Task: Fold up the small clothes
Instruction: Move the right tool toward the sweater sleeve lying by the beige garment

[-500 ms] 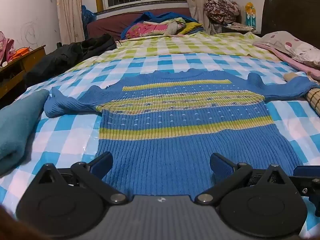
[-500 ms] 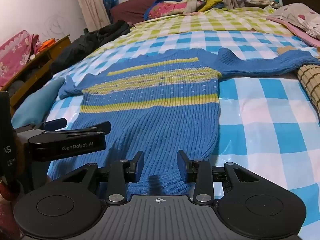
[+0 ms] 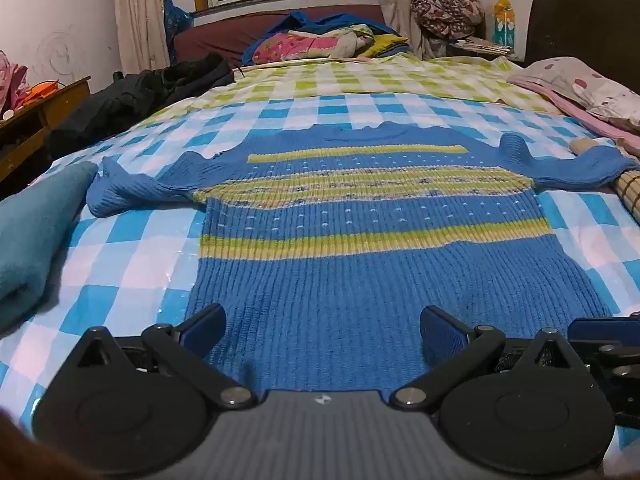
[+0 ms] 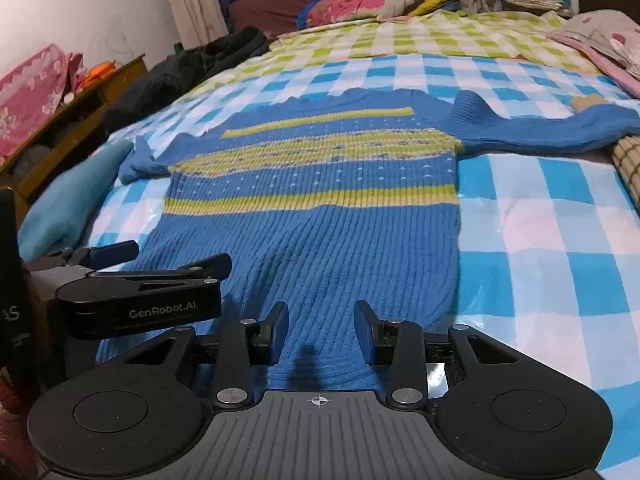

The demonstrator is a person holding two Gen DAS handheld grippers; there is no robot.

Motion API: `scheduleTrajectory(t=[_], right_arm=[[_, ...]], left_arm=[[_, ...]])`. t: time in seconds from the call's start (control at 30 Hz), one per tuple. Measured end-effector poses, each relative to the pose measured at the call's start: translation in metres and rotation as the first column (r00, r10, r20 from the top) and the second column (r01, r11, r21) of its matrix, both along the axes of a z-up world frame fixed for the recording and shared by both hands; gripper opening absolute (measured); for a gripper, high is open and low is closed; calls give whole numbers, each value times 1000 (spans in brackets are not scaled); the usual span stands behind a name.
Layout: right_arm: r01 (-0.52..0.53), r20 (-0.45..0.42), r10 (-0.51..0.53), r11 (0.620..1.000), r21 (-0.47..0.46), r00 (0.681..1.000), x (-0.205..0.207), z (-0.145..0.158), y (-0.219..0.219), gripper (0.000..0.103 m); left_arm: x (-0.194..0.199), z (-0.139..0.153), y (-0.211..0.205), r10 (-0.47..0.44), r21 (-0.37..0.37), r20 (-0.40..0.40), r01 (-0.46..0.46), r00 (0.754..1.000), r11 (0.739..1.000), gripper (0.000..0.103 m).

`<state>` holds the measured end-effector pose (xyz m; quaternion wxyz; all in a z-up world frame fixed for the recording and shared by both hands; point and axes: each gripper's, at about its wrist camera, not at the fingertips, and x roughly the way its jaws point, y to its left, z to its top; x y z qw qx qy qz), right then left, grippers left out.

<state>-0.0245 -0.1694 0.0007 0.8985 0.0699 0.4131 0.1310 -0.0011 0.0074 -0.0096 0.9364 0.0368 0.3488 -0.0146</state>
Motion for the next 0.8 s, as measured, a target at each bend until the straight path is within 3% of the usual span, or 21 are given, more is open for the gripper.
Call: scheduleTrajectory(t=[0.27, 0.53, 0.67, 0.8], right_arm=[[-57, -95, 51, 996, -62, 994, 3, -6, 7, 35], [-53, -165, 15, 972, -228, 986, -29, 2, -21, 35], [25, -166, -62, 976, -215, 984, -40, 5, -45, 35], [90, -107, -106, 985, -148, 989, -43, 16, -53, 35]], left_arm=[[-3, -1, 4, -5, 13, 13, 5, 1000, 1000, 103], [-6, 0, -3, -39, 4, 12, 39, 999, 999, 103], [-11, 1, -9, -64, -2, 19, 64, 998, 998, 103], [-13, 2, -19, -90, 8, 21, 90, 996, 996, 103]])
